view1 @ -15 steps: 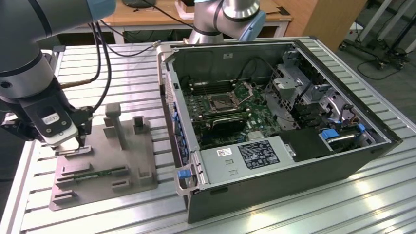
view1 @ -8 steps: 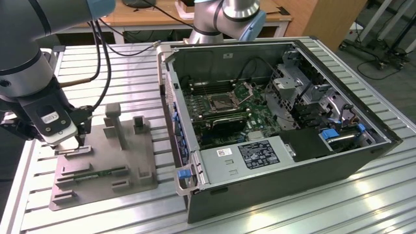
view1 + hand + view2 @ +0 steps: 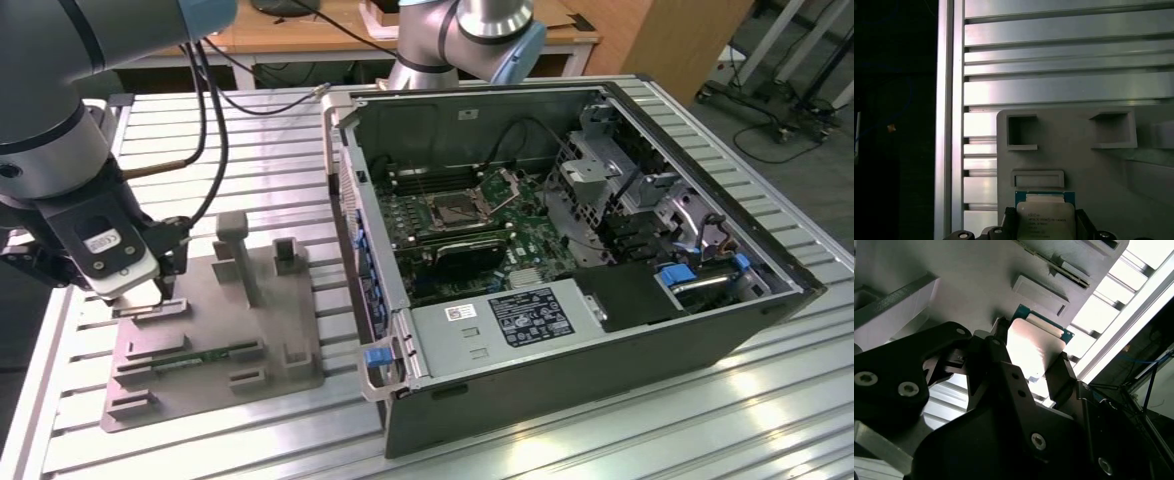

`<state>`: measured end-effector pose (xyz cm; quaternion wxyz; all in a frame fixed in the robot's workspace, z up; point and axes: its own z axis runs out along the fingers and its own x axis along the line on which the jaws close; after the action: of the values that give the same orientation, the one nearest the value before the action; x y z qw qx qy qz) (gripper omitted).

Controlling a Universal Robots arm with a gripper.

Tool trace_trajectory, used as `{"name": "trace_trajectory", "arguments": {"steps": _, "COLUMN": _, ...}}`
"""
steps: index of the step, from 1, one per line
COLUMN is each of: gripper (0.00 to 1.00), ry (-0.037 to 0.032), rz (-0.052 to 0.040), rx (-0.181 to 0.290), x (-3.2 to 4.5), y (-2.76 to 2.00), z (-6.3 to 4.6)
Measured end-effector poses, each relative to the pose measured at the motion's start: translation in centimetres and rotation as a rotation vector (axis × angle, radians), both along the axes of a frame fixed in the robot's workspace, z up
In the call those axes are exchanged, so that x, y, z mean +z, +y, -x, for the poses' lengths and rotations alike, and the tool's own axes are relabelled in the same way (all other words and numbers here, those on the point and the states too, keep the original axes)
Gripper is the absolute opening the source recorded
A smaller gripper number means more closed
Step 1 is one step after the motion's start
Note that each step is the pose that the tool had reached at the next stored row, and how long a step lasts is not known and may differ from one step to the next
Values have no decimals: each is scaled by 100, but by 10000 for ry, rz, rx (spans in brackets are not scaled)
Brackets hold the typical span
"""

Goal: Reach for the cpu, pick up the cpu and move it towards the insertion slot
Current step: 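Pick up the cpu and move it towards the insertion slot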

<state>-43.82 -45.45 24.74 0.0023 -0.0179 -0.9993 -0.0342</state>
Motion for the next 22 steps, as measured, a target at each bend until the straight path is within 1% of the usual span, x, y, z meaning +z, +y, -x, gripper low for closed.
{"name": "trace_trajectory", "arguments": {"steps": 3, "gripper": 54, "ry": -5, "rz": -3, "rx": -1, "x": 20, "y": 0, "z": 0}}
{"name": "trace_trajectory", "arguments": {"steps": 10, "gripper": 54, "ry": -5, "rz": -3, "rx": 0, "x": 97, "y": 0, "z": -1}}
{"name": "trace_trajectory", "arguments": {"steps": 22, "gripper": 54, "ry": -5, "rz": -3, "rx": 0, "x": 205, "y": 0, "z": -1}}
